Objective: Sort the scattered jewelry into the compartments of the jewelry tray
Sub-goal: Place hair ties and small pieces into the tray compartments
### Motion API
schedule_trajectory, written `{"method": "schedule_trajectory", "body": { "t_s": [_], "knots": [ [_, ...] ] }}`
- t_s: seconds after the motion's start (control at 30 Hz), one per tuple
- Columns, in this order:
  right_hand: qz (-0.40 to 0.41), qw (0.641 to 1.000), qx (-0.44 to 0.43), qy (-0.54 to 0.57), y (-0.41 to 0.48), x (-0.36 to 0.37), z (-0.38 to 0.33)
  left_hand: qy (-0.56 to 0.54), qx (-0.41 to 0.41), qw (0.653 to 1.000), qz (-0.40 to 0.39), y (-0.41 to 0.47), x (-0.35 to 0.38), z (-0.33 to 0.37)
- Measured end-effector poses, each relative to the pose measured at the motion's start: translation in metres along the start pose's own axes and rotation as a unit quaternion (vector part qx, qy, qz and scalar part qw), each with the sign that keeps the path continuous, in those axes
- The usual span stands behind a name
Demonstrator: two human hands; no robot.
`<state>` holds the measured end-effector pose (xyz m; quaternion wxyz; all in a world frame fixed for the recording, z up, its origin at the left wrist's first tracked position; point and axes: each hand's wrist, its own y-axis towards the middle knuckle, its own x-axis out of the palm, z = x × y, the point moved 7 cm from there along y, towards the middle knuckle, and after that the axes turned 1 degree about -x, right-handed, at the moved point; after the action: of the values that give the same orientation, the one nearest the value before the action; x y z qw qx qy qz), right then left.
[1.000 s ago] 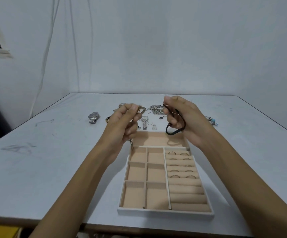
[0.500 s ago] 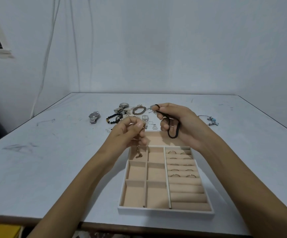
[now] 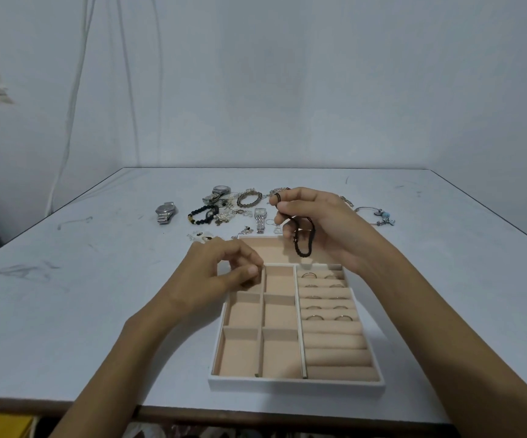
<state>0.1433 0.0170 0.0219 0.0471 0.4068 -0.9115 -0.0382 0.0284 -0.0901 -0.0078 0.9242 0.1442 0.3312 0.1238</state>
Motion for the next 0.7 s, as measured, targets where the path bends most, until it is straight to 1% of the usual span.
{"method": "schedule_trajectory", "body": {
  "t_s": [0.07, 0.13, 0.3, 0.37, 0.4, 0.47, 0.5, 0.53, 0.6, 0.67, 0.7],
  "knots": [
    [0.003, 1.0, 0.003, -0.007, 0.0, -0.001, 0.0, 0.059, 0.016, 0.998, 0.005, -0.001, 0.001, 0.003],
    [0.004, 1.0, 0.006, -0.009, -0.001, 0.0, 0.0, 0.085, 0.023, 0.996, 0.006, -0.002, 0.002, 0.004],
    [-0.019, 0.998, 0.01, -0.053, -0.003, 0.005, 0.001, 0.086, 0.027, 0.996, 0.004, -0.003, -0.002, -0.003],
    [-0.033, 0.997, 0.01, -0.072, -0.004, 0.008, 0.002, 0.079, 0.019, 0.996, 0.028, -0.004, -0.009, -0.007],
    [-0.038, 0.996, 0.01, -0.081, -0.005, 0.009, 0.002, 0.078, 0.008, 0.996, 0.053, -0.005, -0.016, -0.011],
    [-0.046, 0.995, 0.011, -0.087, -0.005, 0.011, 0.004, 0.102, -0.022, 0.99, 0.099, -0.007, -0.027, -0.022],
    [-0.052, 0.995, 0.013, -0.09, -0.006, 0.012, 0.004, 0.117, -0.04, 0.987, 0.104, -0.008, -0.03, -0.029],
    [-0.058, 0.994, 0.017, -0.094, -0.006, 0.014, 0.005, 0.13, -0.063, 0.985, 0.096, -0.01, -0.03, -0.036],
    [-0.073, 0.991, 0.023, -0.108, -0.007, 0.017, 0.006, 0.182, -0.099, 0.977, 0.041, -0.014, -0.024, -0.049],
    [-0.086, 0.988, 0.02, -0.129, -0.008, 0.02, 0.006, 0.256, -0.099, 0.961, -0.028, -0.016, -0.014, -0.057],
    [-0.091, 0.986, 0.016, -0.142, -0.008, 0.02, 0.006, 0.281, -0.101, 0.953, -0.049, -0.018, -0.01, -0.059]
  ]
}}
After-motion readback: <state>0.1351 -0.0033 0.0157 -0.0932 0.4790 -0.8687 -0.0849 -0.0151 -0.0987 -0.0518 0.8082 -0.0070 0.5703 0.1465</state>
